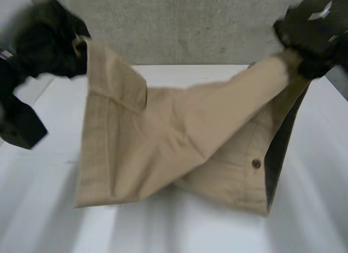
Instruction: Fold the shorts.
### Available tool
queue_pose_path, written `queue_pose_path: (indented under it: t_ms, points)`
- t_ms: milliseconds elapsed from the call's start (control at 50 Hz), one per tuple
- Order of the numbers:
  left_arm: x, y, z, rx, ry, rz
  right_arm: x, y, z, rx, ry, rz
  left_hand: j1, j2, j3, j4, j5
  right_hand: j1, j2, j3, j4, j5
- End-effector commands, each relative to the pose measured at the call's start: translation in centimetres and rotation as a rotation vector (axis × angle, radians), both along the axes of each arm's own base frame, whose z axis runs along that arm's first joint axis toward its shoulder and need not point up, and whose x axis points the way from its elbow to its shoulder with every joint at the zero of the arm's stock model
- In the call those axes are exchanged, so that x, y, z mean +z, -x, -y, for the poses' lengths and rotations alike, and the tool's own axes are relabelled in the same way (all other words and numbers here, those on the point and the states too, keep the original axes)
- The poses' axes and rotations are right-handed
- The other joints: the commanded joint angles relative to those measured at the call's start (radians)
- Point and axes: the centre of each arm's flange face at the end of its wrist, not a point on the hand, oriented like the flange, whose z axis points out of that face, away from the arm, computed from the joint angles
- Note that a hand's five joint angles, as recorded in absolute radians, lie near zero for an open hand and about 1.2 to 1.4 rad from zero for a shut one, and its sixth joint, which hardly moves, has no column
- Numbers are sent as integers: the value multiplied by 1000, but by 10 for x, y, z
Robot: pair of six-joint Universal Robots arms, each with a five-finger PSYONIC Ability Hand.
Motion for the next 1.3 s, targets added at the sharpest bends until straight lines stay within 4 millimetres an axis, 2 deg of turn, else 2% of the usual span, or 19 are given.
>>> queue_pose_path:
  t_ms: [20, 100, 120, 240, 280, 300, 320, 340, 400, 420, 460, 540, 660, 760, 940, 1000, 1100, 1220, 1300]
  points:
    - [-83, 16, 60, 23, -253, 89, -76, -27, 59, 11, -184, -70, 309, 206, 206, 197, 253, 437, 219, 238, 204, 254]
    - [-115, 29, 99, 44, -286, 106, -106, -44, 97, 3, -169, -24, 309, 206, 206, 197, 253, 437, 219, 238, 204, 254]
    - [-131, 32, 115, 66, -307, 114, -112, -48, 105, 0, -157, -1, 309, 206, 206, 197, 253, 437, 219, 238, 204, 254]
    - [-181, 29, 170, 185, -362, 121, -156, -67, 153, -26, -19, 147, 309, 206, 206, 197, 253, 437, 219, 238, 204, 254]
    - [-198, 29, 188, 231, -355, 105, -180, -74, 163, -46, 23, 159, 309, 206, 206, 197, 253, 125, -93, -73, -107, -58]
    - [-202, 30, 192, 239, -345, 99, -187, -77, 164, -54, 28, 156, 251, 149, 149, 139, 196, -42, -260, -240, -274, -225]
    - [-204, 30, 196, 247, -335, 95, -201, -80, 164, -78, 29, 140, 149, 46, 46, 37, 93, -413, -631, -611, -645, -596]
    - [-205, 31, 201, 260, -309, 90, -206, -80, 164, -97, 30, 131, -207, -309, -309, -319, -262, -687, -905, -885, -919, -870]
    - [-203, 32, 202, 259, -282, 83, -212, -78, 161, -134, 16, 114, -752, -854, -854, -864, -807, -785, -1003, -983, -1017, -968]
    - [-204, 36, 199, 242, -277, 95, -213, -77, 159, -136, 10, 112, -905, -1007, -1007, -1017, -960, -785, -1003, -983, -1017, -968]
    - [-201, 38, 192, 228, -272, 116, -203, -73, 150, -137, 8, 113, -909, -1012, -1012, -1021, -965, -785, -1003, -983, -1017, -968]
    - [-170, 36, 170, 187, -209, 164, -181, -64, 130, -118, 6, 113, -913, -1015, -1015, -1025, -968, -785, -1003, -983, -1017, -968]
    - [-142, 37, 122, 39, -139, 281, -160, -52, 98, -61, -15, 112, -913, -1015, -1015, -1025, -968, -785, -1003, -983, -1017, -968]
    - [-140, 45, 79, -82, -116, 353, -158, -46, 74, -24, -54, 97, -903, -1006, -1006, -1016, -959, -785, -1003, -983, -1017, -968]
    - [-163, 70, 13, -243, -125, 470, -185, -35, 53, -32, -151, 54, -850, -953, -953, -963, -906, -785, -1003, -983, -1017, -968]
    - [-169, 74, 5, -250, -129, 486, -191, -33, 48, -32, -169, 44, -839, -941, -941, -951, -894, -785, -1003, -983, -1017, -968]
    - [-186, 77, 14, -176, -129, 547, -198, -31, 43, -31, -195, 32, -657, -760, -760, -769, -713, -785, -1003, -983, -1017, -968]
    - [-198, 80, 21, -168, -104, 632, -200, -30, 42, -31, -201, 28, -616, -718, -718, -728, -671, -785, -1003, -983, -1017, -968]
    - [-204, 81, 27, -168, -103, 662, -200, -30, 42, -31, -202, 29, -299, -402, -402, -412, -355, -785, -1003, -983, -1017, -968]
